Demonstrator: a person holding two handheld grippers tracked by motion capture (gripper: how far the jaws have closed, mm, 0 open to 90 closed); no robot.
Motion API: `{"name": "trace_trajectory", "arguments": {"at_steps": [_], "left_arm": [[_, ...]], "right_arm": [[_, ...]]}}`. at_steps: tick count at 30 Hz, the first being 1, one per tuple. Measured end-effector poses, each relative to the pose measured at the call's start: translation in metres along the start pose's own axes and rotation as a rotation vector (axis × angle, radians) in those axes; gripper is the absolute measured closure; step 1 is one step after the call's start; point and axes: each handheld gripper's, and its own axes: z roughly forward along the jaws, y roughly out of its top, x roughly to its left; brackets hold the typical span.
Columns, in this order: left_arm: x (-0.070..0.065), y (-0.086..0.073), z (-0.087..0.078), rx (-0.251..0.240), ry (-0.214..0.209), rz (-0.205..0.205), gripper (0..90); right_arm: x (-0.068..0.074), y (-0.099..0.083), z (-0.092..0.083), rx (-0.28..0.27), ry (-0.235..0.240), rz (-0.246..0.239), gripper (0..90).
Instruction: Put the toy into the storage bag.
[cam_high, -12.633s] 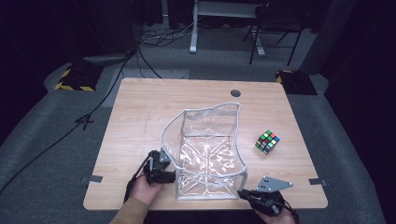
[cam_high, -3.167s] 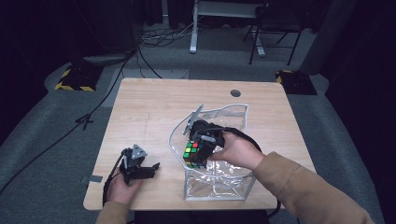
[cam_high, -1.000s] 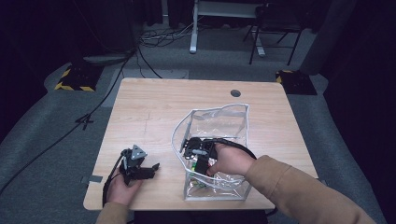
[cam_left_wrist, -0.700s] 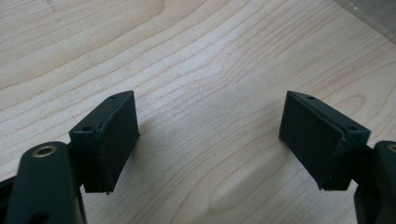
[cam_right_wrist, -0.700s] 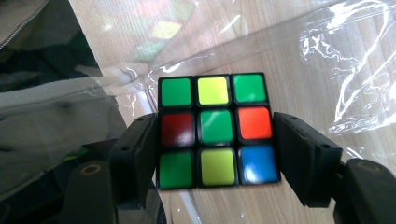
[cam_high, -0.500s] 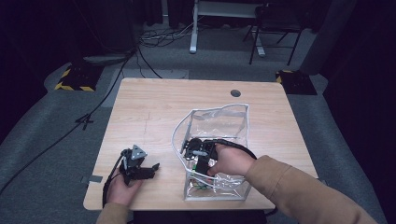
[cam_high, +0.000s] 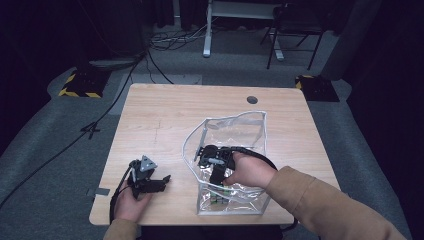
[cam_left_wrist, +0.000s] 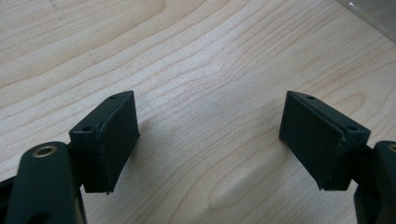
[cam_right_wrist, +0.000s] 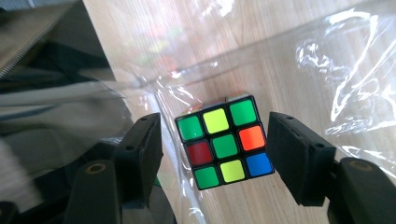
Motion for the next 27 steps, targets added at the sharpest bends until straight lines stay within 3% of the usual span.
{"name": "trace_trajectory", "arguments": {"at_steps": [15, 20, 22, 27], "left_arm": [[0.000, 0.000, 0.000, 0.000, -0.002, -0.001, 20.1], [0.000, 0.000, 0.000, -0.002, -0.002, -0.004, 20.1], [0.000, 0.000, 0.000, -0.002, -0.004, -0.005, 20.1], [0.000, 0.000, 0.000, -0.002, 0.002, -0.002, 20.0]], "right_arm": [[0.007, -0.014, -0.059, -0.275, -0.048, -0.011, 36.7], [0.007, -0.026, -0.078, -0.371, -0.028, -0.016, 37.1], [0.005, -0.032, -0.087, -0.407, -0.055, -0.020, 37.3], [-0.003, -0.046, -0.101, -0.466, -0.098, 0.023, 37.4]]}}
